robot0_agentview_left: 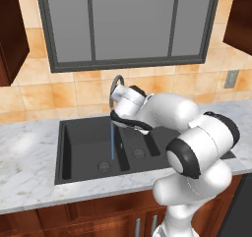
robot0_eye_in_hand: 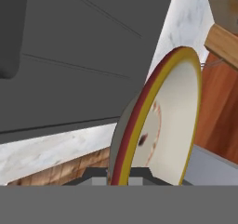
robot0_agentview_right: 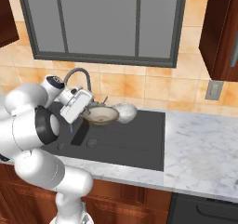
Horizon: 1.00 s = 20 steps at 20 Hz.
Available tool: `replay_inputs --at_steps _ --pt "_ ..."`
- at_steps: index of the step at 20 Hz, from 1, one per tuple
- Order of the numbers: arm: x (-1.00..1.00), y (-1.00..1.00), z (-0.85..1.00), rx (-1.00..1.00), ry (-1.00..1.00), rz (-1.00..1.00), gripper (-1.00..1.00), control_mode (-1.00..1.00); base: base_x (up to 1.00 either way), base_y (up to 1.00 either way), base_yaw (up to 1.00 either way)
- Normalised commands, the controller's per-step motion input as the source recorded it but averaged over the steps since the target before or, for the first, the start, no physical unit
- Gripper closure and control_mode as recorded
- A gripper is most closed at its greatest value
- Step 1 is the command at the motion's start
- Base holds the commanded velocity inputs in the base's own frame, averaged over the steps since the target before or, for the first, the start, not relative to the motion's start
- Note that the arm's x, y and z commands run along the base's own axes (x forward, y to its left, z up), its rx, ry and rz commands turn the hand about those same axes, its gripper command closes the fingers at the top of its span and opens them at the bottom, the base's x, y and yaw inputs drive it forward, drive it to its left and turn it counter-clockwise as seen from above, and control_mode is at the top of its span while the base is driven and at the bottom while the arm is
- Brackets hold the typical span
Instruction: Rinse each bowl for a few seconds and place them down in the sink or on the counter.
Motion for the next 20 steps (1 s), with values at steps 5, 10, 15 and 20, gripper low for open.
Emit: replay_inputs --at_steps 5,10,15,20 --pt "0.0 -0.41 -0.04 0.0 0.0 0.0 1.0 -1.0 0.0 0.0 0.0" --pt "-0.03 -0.4 -0.03 0.0 0.0 0.0 1.0 -1.0 0.0 0.0 0.0" --pt "-0.04 -0.34 -0.07 0.02 0.01 0.0 1.0 -1.0 0.0 0.0 0.0" --pt "-0.02 -0.31 -0.1 0.08 0.07 0.0 1.0 -1.0 0.0 0.0 0.0"
